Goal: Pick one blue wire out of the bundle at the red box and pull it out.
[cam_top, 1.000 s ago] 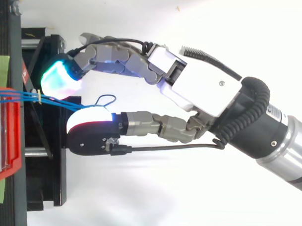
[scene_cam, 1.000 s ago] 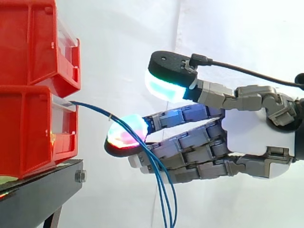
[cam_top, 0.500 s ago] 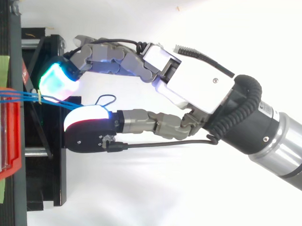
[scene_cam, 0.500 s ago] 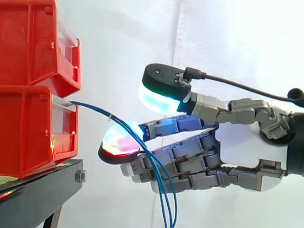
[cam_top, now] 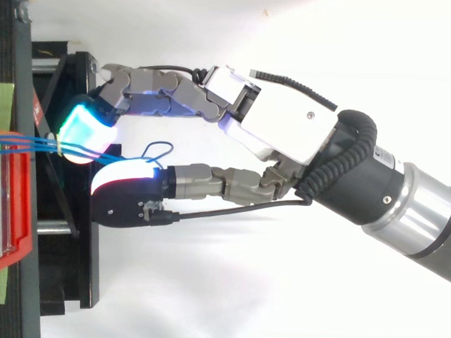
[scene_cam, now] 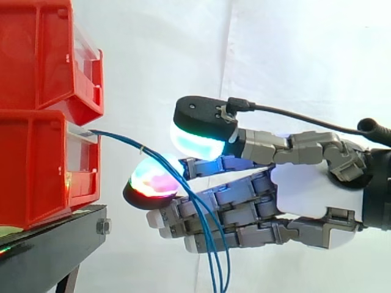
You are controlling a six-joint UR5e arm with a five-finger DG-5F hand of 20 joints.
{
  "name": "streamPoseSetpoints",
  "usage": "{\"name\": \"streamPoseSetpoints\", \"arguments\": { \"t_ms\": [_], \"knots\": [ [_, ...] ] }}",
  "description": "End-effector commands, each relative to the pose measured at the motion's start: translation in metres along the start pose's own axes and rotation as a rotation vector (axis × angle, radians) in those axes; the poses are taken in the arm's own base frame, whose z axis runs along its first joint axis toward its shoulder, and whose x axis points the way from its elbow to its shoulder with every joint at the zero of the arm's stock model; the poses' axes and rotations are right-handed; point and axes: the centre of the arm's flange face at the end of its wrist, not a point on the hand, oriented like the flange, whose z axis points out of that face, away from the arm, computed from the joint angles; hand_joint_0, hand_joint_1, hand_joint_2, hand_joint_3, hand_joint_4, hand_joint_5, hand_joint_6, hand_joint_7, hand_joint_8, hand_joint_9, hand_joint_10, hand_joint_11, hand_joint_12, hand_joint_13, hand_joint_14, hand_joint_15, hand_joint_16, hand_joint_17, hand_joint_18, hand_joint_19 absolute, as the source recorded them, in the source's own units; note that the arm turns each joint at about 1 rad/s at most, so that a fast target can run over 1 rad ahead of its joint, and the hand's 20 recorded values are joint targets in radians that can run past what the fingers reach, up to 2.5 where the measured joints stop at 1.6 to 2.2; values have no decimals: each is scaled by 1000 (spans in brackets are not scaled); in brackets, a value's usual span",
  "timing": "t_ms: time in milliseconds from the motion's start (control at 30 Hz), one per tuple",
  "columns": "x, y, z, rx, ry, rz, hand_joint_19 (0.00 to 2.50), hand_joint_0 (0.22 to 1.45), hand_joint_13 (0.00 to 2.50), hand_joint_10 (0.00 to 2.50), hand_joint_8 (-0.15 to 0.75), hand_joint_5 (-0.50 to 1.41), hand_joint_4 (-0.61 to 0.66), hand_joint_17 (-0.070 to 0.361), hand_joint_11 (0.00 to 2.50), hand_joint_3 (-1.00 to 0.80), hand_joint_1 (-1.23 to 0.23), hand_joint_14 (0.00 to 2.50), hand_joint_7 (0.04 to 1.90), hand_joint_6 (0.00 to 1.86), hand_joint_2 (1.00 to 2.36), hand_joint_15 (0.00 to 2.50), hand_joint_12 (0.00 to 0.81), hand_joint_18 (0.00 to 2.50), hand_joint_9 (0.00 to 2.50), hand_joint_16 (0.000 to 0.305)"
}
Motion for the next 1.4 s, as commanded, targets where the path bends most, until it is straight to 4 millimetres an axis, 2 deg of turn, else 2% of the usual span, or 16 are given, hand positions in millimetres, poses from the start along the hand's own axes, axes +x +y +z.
{"name": "streamPoseSetpoints", "arguments": {
  "t_ms": [0, 567, 733, 1100, 1233, 1300, 1367],
  "knots": [
    [1, 3, 2, -3, 2, -6, 137, 610, 328, 2, 331, -123, 443, 118, 104, -416, -675, 3, 1004, 502, 1006, 100, 386, 182, 569, 53],
    [1, 2, 6, -11, 17, -44, 158, 589, 334, 2, 333, -122, 452, 119, 109, -458, -653, 3, 987, 502, 1003, 109, 388, 198, 572, 53],
    [3, 12, 12, -32, 9, -46, 155, 590, 336, 2, 334, -120, 454, 118, 105, -456, -651, 3, 986, 502, 1003, 108, 388, 207, 573, 53],
    [0, 8, 16, -45, -7, -45, 165, 593, 348, 2, 335, -118, 457, 118, 105, -459, -652, 3, 991, 502, 1004, 109, 390, 219, 578, 52],
    [-2, 7, 16, -38, -3, -50, 165, 596, 352, 2, 334, -108, 455, 117, 107, -463, -664, 2, 1040, 502, 1002, 105, 389, 230, 581, 52],
    [-1, 5, 14, -30, 2, -49, 162, 603, 361, 2, 335, -98, 411, 116, 114, -453, -679, 2, 1150, 501, 1003, 106, 389, 242, 586, 52],
    [-2, 2, 12, -19, 6, -41, 157, 610, 366, 2, 339, -96, 377, 115, 126, -432, -692, 4, 1181, 520, 1005, 105, 390, 254, 596, 51]
  ]
}}
